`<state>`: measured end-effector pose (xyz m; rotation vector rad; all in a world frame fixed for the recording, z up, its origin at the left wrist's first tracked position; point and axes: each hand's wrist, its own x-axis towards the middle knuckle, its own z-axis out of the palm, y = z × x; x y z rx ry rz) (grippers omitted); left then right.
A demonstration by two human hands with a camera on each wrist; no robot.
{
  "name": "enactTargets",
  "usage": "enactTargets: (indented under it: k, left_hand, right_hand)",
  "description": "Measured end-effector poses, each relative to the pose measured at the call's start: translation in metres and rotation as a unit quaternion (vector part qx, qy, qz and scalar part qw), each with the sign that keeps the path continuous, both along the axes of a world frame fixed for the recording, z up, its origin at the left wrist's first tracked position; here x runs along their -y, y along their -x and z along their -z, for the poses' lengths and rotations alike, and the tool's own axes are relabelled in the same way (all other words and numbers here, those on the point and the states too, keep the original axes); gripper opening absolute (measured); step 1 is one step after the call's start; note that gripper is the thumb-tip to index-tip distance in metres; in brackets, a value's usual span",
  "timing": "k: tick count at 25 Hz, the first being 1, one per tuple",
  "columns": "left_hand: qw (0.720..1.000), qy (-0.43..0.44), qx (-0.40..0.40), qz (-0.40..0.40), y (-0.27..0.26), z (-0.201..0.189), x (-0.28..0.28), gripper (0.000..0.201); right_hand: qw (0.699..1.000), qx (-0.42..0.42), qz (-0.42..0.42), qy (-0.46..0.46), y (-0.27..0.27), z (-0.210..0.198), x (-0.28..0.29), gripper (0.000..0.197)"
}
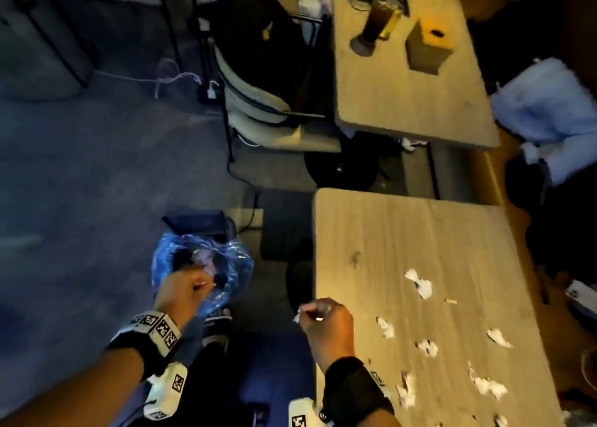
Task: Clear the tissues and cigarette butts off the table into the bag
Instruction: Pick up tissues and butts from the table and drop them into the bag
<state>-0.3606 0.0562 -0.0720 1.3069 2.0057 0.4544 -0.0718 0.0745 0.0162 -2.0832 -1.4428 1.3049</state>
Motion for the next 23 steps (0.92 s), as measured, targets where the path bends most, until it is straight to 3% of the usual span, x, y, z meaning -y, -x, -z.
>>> enactTargets:
  k: [4, 7, 14, 18, 23]
  left_hand:
    - [0.996, 0.073, -0.007, -0.060, 0.042, 0.042, -0.021, 0.012]
    - [0.986, 0.134, 0.017, -0.095, 0.062, 0.095, -0.041, 0.003]
    - [0.978, 0.180, 0.053, -0.096, 0.085, 0.214, -0.046, 0.013]
    - [0.970, 0.241, 0.017, -0.032, 0.098, 0.239, -0.019, 0.035]
    - [0.962, 0.265, 0.042, -0.046, 0.111, 0.229, -0.006, 0.030]
  right_hand:
    - [0.997, 0.007, -0.074, 0.020, 0.076, 0.059, -0.038, 0.013]
    - [0.991, 0.013, -0.124, 0.042, 0.120, 0.118, -0.059, 0.010]
    - [0.985, -0.008, -0.166, 0.050, 0.175, 0.240, -0.076, 0.009]
    - [0.990, -0.017, -0.120, 0.068, 0.196, 0.285, -0.080, 0.011]
    - [0.980, -0.043, -0.075, 0.176, 0.207, 0.306, -0.081, 0.011]
